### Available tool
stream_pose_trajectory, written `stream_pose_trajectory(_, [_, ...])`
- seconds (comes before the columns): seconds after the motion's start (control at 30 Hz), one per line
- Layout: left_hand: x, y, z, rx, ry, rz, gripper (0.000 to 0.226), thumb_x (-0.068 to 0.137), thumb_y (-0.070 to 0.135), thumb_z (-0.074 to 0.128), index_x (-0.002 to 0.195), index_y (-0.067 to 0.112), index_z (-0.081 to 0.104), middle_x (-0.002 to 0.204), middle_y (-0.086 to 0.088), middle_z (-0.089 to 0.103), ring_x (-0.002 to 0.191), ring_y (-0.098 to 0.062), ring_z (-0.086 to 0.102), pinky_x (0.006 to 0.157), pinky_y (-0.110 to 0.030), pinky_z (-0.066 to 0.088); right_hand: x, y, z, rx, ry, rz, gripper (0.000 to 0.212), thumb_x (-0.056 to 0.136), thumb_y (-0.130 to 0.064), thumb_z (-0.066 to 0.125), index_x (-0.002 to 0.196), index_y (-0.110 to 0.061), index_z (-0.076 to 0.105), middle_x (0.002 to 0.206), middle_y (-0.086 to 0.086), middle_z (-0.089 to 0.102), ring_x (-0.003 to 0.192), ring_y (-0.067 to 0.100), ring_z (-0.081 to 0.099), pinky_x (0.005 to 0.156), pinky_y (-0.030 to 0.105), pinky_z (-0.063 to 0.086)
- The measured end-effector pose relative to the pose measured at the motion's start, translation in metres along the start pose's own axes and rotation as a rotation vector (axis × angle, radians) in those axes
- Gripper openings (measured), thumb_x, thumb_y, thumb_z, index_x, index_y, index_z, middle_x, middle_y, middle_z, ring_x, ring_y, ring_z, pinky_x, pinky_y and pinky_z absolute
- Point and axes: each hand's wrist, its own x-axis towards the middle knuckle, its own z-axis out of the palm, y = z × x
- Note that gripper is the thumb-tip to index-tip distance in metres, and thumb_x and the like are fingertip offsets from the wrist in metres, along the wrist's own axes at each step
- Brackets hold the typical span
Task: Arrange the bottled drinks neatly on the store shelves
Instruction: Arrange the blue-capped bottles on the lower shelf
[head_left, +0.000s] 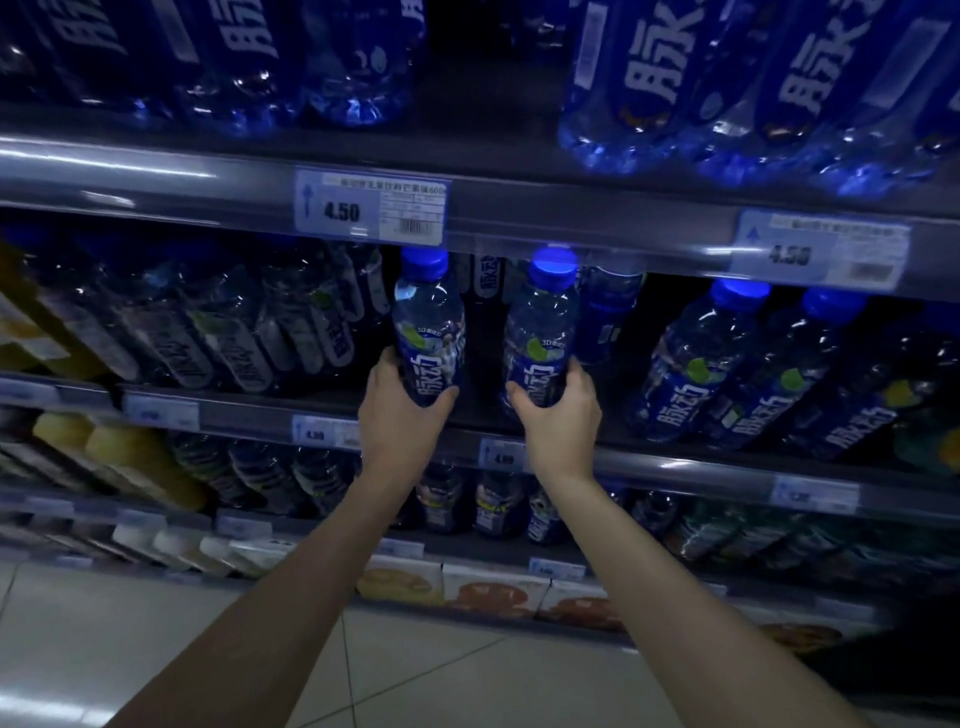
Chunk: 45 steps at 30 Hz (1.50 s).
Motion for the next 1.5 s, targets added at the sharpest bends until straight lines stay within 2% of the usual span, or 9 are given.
stream_pose_trajectory(0.13, [0.004, 0.003, -0.004, 0.001, 0.035, 0.057, 0.058, 0.077, 0.045, 0.075, 0.124, 0.021, 0.054, 0.117, 0.003, 0.061, 0.103, -0.012, 0.056, 0.081, -0.024, 0.043, 0.001, 0.004, 0.0, -0.016, 0.021, -0.003, 0.069, 0.078, -0.036, 0.078, 0.134, -0.01, 0.05, 0.125, 0.003, 0.057, 0.116, 0.017, 0.053, 0.093, 0.022, 0.041])
stream_pose_trajectory(0.27, [-0.004, 0.011, 0.001, -0.006, -0.007, 0.089, 0.051, 0.075, 0.041, 0.077, 0.117, 0.024, 0.053, 0.109, 0.006, 0.062, 0.091, -0.005, 0.054, 0.075, -0.021, 0.043, 0.002, 0.003, -0.003, -0.036, 0.006, -0.011, 0.067, 0.078, -0.036, 0.078, 0.133, -0.01, 0.051, 0.124, 0.002, 0.057, 0.115, 0.016, 0.053, 0.092, 0.021, 0.041])
stream_pose_trajectory(0.43, [-0.016, 0.027, 0.017, -0.022, -0.02, 0.078, 0.054, 0.072, 0.043, 0.077, 0.115, 0.022, 0.052, 0.106, 0.003, 0.061, 0.093, -0.014, 0.061, 0.076, -0.036, 0.054, -0.001, 0.006, -0.014, -0.032, -0.014, -0.056, 0.061, 0.076, -0.035, 0.079, 0.127, -0.01, 0.055, 0.114, -0.001, 0.059, 0.107, 0.012, 0.054, 0.086, 0.019, 0.042])
stream_pose_trajectory(0.83, [-0.026, 0.034, 0.023, 0.031, -0.006, 0.064, 0.069, 0.075, 0.043, 0.075, 0.132, 0.016, 0.046, 0.12, -0.002, 0.06, 0.106, -0.021, 0.06, 0.084, -0.044, 0.054, -0.002, 0.008, -0.025, -0.025, -0.05, -0.051, 0.062, 0.076, -0.033, 0.079, 0.128, -0.01, 0.053, 0.115, 0.0, 0.057, 0.108, 0.015, 0.055, 0.09, 0.026, 0.046])
stream_pose_trajectory(1.0, [-0.03, 0.032, 0.026, -0.039, -0.009, 0.044, 0.07, 0.077, 0.043, 0.075, 0.135, 0.02, 0.044, 0.126, 0.003, 0.056, 0.111, -0.015, 0.056, 0.085, -0.031, 0.049, -0.005, 0.011, -0.027, -0.027, -0.115, -0.036, 0.068, 0.079, -0.037, 0.076, 0.136, -0.014, 0.046, 0.125, -0.001, 0.054, 0.115, 0.012, 0.05, 0.09, 0.019, 0.039])
stream_pose_trajectory(1.13, [-0.049, 0.032, 0.032, 0.14, 0.054, -0.011, 0.08, 0.078, 0.047, 0.073, 0.141, 0.02, 0.031, 0.14, -0.004, 0.037, 0.116, -0.027, 0.052, 0.092, -0.049, 0.048, -0.018, 0.03, -0.045, -0.046, -0.103, 0.03, 0.066, 0.087, -0.039, 0.067, 0.143, -0.016, 0.039, 0.137, -0.002, 0.048, 0.123, 0.012, 0.046, 0.094, 0.02, 0.037])
stream_pose_trajectory(1.23, [-0.074, 0.032, 0.04, 0.155, 0.1, -0.039, 0.072, 0.08, 0.043, 0.073, 0.134, 0.022, 0.031, 0.133, -0.005, 0.035, 0.107, -0.029, 0.052, 0.089, -0.053, 0.047, -0.026, 0.047, -0.066, -0.116, -0.026, 0.006, 0.05, 0.092, -0.035, 0.061, 0.136, -0.018, 0.045, 0.127, -0.007, 0.049, 0.114, 0.005, 0.047, 0.089, 0.016, 0.036])
stream_pose_trajectory(1.37, [-0.102, 0.034, 0.054, 0.085, 0.036, 0.085, 0.041, 0.088, 0.036, 0.065, 0.118, 0.022, 0.041, 0.111, 0.003, 0.04, 0.093, -0.018, 0.05, 0.083, -0.043, 0.048, -0.023, 0.06, -0.094, -0.114, 0.143, -0.003, 0.039, 0.092, -0.03, 0.061, 0.127, -0.016, 0.047, 0.114, -0.01, 0.044, 0.104, 0.003, 0.045, 0.086, 0.02, 0.038])
stream_pose_trajectory(1.5, [-0.122, 0.055, 0.076, -0.007, -0.145, 0.306, 0.034, 0.094, 0.027, 0.058, 0.124, 0.016, 0.048, 0.111, 0.009, 0.045, 0.104, -0.007, 0.049, 0.086, -0.015, 0.038, -0.008, 0.064, -0.113, -0.11, 0.236, 0.073, 0.049, 0.092, -0.029, 0.062, 0.134, -0.014, 0.042, 0.129, 0.0, 0.045, 0.114, 0.01, 0.046, 0.088, 0.015, 0.033])
